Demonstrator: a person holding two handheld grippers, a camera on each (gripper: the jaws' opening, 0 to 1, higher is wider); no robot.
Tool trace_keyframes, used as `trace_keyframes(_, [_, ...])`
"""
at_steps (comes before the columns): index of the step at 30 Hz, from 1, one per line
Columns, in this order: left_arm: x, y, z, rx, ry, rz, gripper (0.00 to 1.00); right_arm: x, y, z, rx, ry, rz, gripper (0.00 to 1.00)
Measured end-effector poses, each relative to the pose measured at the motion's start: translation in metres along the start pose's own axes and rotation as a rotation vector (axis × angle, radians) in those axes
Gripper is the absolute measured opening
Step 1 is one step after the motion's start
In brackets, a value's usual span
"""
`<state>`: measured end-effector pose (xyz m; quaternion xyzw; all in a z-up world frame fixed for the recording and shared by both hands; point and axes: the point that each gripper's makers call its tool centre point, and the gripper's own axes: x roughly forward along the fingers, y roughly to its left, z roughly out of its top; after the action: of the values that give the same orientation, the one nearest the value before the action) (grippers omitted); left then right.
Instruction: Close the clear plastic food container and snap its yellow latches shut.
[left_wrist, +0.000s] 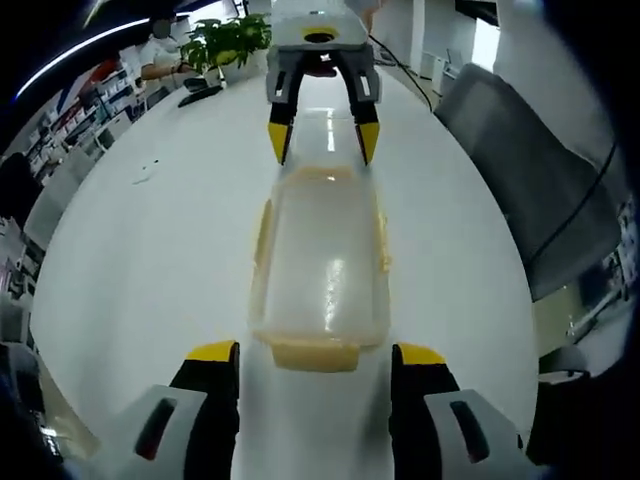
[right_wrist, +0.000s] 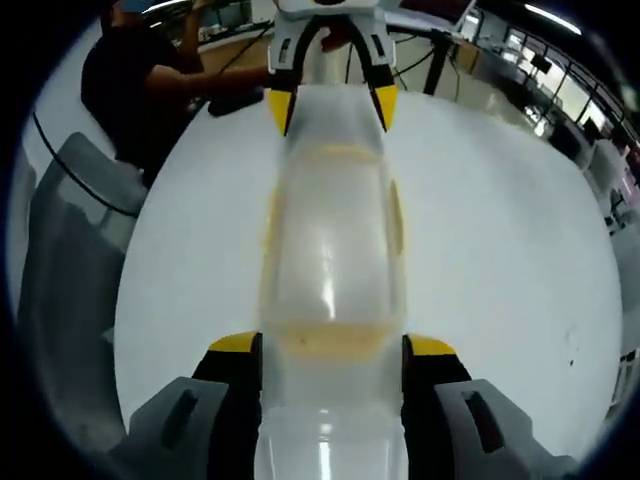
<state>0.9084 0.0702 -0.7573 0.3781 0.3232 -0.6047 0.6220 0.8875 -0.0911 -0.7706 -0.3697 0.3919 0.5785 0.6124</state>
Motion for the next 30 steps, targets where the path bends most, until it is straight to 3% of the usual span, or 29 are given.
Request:
trace_keyframes(9, [0.007, 0.0, -0.006, 0.0, 0.001, -0.025, 0.56, 0.005, 0.0, 0.0, 0.01, 0.002, 0.014, 0.52])
trace_keyframes(15, [0.016, -0.003, -0.01, 0.019, 0.012, -0.044, 0.5, 0.013, 0.003, -0.003, -0.006, 0.021, 0.025, 0.51])
trace_keyframes(30, [0.025, -0.008, -0.006, 0.011, -0.002, -0.068, 0.46, 0.017, -0.001, -0.007, -0.022, 0.044, 0.002, 0.46])
